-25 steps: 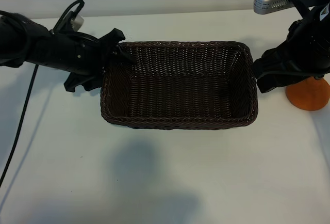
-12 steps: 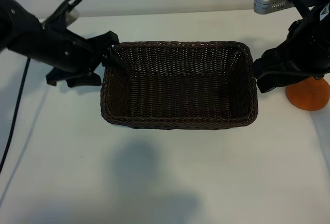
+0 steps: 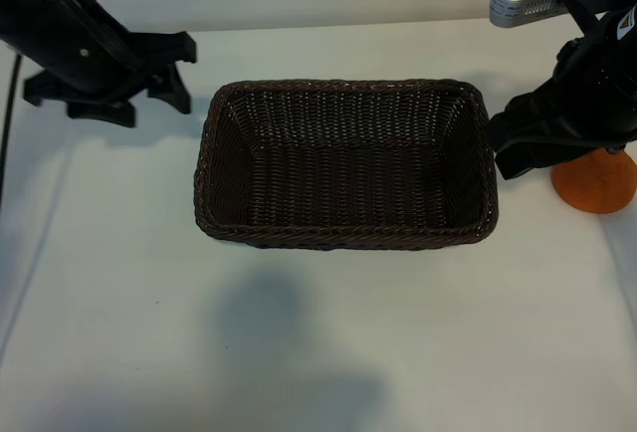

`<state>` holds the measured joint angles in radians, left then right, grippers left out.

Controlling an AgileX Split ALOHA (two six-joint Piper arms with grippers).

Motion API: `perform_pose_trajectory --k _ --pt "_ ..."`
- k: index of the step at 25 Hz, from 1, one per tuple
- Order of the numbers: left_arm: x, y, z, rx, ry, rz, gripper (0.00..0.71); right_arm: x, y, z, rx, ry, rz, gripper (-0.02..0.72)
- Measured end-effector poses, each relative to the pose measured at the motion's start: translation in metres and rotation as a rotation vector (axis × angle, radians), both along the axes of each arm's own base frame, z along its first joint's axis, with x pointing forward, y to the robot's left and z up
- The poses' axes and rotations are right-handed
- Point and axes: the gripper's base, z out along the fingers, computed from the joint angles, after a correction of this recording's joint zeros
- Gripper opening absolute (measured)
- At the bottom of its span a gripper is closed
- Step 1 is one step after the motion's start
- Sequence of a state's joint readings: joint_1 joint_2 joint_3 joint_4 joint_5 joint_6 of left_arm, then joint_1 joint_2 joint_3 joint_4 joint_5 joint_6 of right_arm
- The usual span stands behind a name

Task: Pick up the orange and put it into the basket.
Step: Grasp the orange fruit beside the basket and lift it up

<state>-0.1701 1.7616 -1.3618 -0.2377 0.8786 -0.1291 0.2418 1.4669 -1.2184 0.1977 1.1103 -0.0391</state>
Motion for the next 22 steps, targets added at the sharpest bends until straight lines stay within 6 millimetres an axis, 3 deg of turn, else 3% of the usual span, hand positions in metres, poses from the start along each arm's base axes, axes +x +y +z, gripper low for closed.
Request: perform_pose_trajectory --k 6,15,22 --pt "0.003 0.019 0.021 0.229 0.011 -0.015 0.596 0.000 0.000 0.000 0.000 0.000 0.000 0.548" --pt "-0.002 0.030 0.044 0.250 -0.054 0.014 0.595 0.000 0.000 0.000 0.000 0.000 0.000 0.548" --pt "-0.024 0.105 0.078 0.202 -0.085 0.136 0.596 0.000 0.000 0.000 0.000 -0.001 0.000 0.548"
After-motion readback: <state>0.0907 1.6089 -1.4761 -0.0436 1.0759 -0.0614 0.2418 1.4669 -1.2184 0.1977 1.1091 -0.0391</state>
